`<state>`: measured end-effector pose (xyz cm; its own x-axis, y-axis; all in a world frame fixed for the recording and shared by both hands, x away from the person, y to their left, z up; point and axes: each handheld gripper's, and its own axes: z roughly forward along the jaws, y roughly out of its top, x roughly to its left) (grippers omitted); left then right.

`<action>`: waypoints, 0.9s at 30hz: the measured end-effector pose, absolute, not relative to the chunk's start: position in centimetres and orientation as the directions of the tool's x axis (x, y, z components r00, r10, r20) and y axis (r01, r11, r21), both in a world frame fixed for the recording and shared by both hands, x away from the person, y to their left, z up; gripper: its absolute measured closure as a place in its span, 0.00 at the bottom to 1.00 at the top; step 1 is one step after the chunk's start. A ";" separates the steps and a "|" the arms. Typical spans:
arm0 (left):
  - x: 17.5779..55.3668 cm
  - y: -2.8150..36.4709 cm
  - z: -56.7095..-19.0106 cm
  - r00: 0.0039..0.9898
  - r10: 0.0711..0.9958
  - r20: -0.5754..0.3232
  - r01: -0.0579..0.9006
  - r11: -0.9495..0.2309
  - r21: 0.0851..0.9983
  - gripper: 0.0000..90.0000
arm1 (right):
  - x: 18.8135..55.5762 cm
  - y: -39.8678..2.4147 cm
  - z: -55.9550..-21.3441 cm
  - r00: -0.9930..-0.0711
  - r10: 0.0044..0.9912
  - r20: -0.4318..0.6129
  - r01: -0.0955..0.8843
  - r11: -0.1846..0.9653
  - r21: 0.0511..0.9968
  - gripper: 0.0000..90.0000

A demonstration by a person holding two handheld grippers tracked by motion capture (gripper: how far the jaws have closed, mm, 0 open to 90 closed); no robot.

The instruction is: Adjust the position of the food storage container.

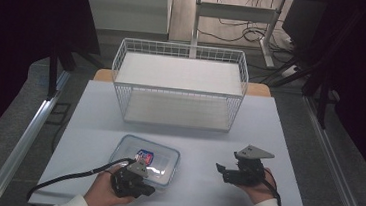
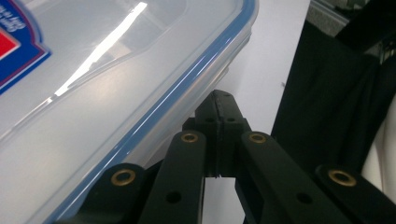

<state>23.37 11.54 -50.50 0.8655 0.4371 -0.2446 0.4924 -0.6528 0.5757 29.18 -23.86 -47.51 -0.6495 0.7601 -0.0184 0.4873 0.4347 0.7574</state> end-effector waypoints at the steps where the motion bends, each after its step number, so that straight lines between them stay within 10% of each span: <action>1: 23.5 11.4 -50.6 0.861 0.446 -0.244 0.499 -0.650 0.574 1.00 | 29.2 -23.9 -47.5 -0.650 0.760 -0.018 0.487 0.435 0.757 0.24; 27: 23.5 13.1 -47.0 0.825 0.536 -0.181 0.497 -0.534 0.684 1.00 | 29.2 -24.0 -47.6 -0.645 0.763 -0.028 0.488 0.441 0.753 0.23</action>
<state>23.51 13.09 -46.98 0.8248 0.5357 -0.1812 0.4970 -0.5340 0.6840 29.23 -24.00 -47.62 -0.6454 0.7634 -0.0284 0.4882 0.4407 0.7533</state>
